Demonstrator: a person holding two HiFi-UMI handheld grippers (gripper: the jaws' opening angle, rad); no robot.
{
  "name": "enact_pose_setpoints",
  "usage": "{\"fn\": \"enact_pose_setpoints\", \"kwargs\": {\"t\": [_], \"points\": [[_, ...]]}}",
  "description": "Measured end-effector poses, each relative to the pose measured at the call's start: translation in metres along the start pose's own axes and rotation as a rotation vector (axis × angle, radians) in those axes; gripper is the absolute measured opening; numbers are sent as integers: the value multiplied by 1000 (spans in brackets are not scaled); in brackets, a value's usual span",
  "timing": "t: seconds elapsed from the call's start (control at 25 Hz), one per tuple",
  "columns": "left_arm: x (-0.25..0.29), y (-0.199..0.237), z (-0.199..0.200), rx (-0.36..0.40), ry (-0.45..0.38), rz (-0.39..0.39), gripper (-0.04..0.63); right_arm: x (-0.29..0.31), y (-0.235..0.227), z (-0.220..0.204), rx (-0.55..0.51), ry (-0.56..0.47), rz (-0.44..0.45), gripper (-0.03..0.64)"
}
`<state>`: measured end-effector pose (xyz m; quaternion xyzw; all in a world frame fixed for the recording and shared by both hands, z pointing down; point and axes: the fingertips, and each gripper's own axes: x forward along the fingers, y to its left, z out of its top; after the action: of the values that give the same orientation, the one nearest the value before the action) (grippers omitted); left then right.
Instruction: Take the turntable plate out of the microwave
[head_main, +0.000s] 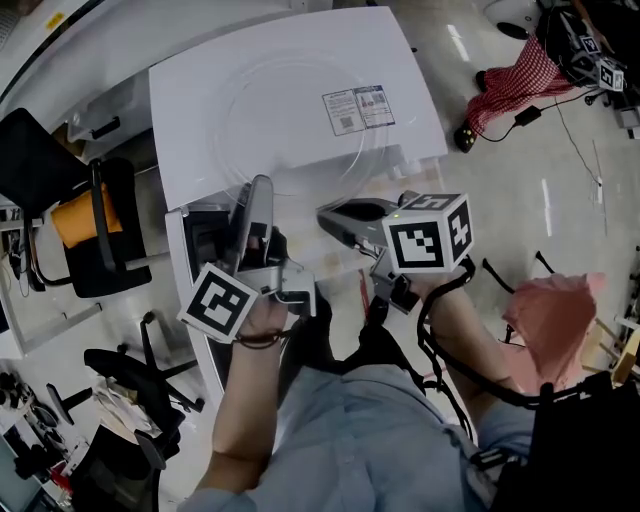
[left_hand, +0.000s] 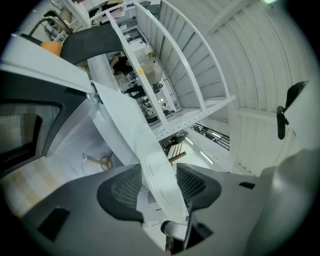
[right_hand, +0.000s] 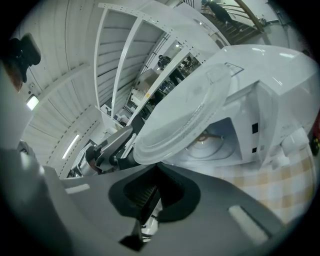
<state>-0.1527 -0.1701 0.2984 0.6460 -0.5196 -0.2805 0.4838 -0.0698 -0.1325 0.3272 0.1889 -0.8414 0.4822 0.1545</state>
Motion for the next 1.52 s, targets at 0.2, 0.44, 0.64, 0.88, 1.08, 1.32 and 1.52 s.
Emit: {"fn": "enact_pose_setpoints", "kwargs": {"t": [0.2, 0.44, 0.64, 0.88, 1.08, 1.32, 1.52], "points": [[-2, -6, -9, 9, 23, -23, 207, 3, -1, 13, 3, -25, 9, 0], [-12, -12, -10, 20, 38, -31, 206, 6, 8, 30, -18, -62, 5, 0], [-18, -14, -8, 27, 35, -31, 206, 7, 9, 31, -18, -79, 5, 0], [-31, -3, -25, 72, 69, 4, 206, 12, 0, 0, -10, -47, 23, 0], [-53, -16, -29, 241, 82, 4, 204, -2, 13, -29, 0, -67, 46, 0], [-74, -49, -30, 440, 32, -30, 43, -29, 45, -30, -88, -189, 75, 0], [-93, -84, -22, 637, -44, -52, 8, -56, 78, -14, -197, -337, 88, 0]]}}
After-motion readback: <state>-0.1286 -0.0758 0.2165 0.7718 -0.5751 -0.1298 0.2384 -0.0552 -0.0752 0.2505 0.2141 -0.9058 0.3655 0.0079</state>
